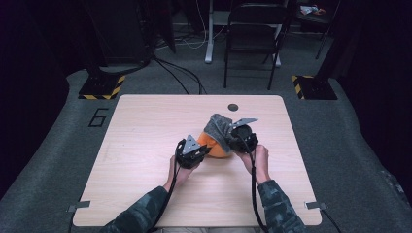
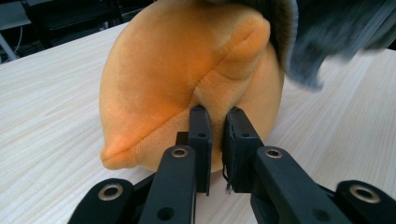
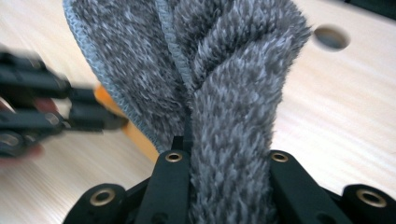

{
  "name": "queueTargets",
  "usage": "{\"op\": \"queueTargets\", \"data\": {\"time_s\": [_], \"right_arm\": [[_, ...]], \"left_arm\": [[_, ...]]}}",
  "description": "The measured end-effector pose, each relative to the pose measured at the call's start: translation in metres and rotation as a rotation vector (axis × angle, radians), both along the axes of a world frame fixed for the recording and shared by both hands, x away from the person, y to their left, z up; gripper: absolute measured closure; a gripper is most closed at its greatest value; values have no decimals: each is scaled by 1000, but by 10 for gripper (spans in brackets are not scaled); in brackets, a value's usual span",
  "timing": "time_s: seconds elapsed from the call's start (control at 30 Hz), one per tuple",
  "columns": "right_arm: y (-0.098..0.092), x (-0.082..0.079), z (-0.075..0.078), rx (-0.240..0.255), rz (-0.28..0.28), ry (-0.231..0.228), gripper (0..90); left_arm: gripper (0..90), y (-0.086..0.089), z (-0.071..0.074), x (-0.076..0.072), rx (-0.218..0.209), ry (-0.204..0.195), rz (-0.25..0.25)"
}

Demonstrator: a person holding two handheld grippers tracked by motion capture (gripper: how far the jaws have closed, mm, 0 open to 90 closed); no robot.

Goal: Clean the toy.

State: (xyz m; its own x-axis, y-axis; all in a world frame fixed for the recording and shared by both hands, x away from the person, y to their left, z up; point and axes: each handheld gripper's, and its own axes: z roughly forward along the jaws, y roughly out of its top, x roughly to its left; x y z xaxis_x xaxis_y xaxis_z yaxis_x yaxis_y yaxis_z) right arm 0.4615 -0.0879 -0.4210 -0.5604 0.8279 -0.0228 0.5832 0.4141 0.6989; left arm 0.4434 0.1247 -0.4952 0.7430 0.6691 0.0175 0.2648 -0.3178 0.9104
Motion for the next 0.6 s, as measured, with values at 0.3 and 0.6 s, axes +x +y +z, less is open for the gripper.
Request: {"op": "queueTargets", "data": {"time_s": [0.3,0.6], "right_arm": [[-5,5,-12,27,-17,20,790],[-3,1,-6,42,-6,10,789]], "left_arm": [[492,0,-1,0,25,-39,46],[762,-3,-5,2,35,-50,64]]}}
